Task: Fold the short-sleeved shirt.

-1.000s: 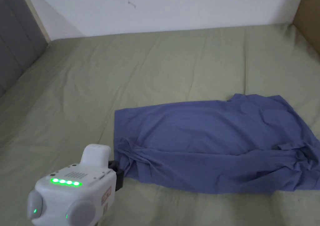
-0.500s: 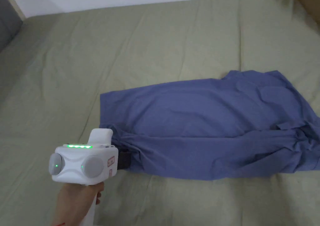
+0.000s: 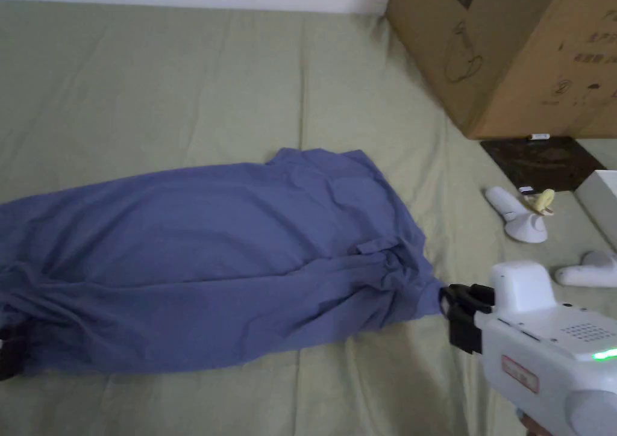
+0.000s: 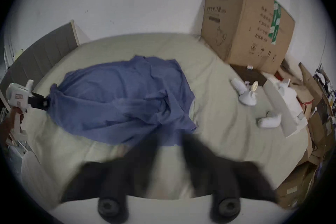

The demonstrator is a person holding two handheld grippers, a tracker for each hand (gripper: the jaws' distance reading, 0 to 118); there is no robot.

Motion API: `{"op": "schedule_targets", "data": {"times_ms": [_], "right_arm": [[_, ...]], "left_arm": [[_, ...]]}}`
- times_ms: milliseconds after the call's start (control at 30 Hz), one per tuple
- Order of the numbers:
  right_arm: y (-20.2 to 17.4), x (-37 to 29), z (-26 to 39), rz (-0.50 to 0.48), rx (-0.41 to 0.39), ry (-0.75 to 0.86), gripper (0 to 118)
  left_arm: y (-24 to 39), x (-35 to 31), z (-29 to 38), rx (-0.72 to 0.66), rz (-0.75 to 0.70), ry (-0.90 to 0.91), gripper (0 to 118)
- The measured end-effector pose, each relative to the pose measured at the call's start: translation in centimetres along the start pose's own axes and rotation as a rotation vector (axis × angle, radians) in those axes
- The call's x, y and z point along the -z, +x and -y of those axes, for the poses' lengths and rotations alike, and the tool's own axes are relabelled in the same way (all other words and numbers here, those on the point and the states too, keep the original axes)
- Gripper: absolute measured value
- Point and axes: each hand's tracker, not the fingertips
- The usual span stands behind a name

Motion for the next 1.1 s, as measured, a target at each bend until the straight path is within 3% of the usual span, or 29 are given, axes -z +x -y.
{"op": "schedule_targets", "data": {"times_ms": [33,67,167,300,367,467,567,667,700,967,1100], "right_arm": [[0.8,1.5,-0.1,-0.007,0.031,-0.036,89],[1.4,3.3,-0.3,-0.012,0.04,-0.104,118],[2.3,6.2,0.0,-0.013,0.096,-0.121,118],[2.1,9.9,-1.3,-0.027,0.091,-0.213,117],[0.9,10.9,-1.5,-0.032,0.029,-0.246,113],[-0.9,11.5,-1.0,-0.033,-0.072,-0.264,65],[-1.2,10.8,-1.0,-0.1,-0.021,-0.258,16],[0.4,11.0,-1.3,-0.174,0.103,-0.265,13],[0.9,10.7,-1.1,-0.193,0.11,-0.262,13],[1.2,4.6,-1.6,-0.214,0.03,-0.17,13],[1.0,1.2,0.1,-0.235,0.025,-0.189,13]], "left_arm": [[0.1,-0.1,0.1,0.001,-0.002,-0.002,5],[0.2,-0.2,0.1,0.003,-0.005,-0.001,5],[0.5,-0.3,0.0,-0.001,-0.011,-0.005,5],[0.6,-0.1,-0.1,-0.018,-0.011,-0.021,5],[0.7,-0.1,-0.2,-0.021,-0.012,-0.028,5],[1.0,-0.1,-0.3,-0.011,-0.019,-0.036,5],[1.0,-0.3,-0.5,-0.007,-0.02,-0.038,5],[0.8,-0.4,-0.7,-0.011,-0.014,-0.039,5],[0.7,-0.6,-0.7,-0.014,-0.011,-0.039,5],[-0.5,-4.3,-0.3,0.006,0.008,-0.018,5],[-0.5,-6.2,1.9,0.097,-0.025,-0.057,5]]}}
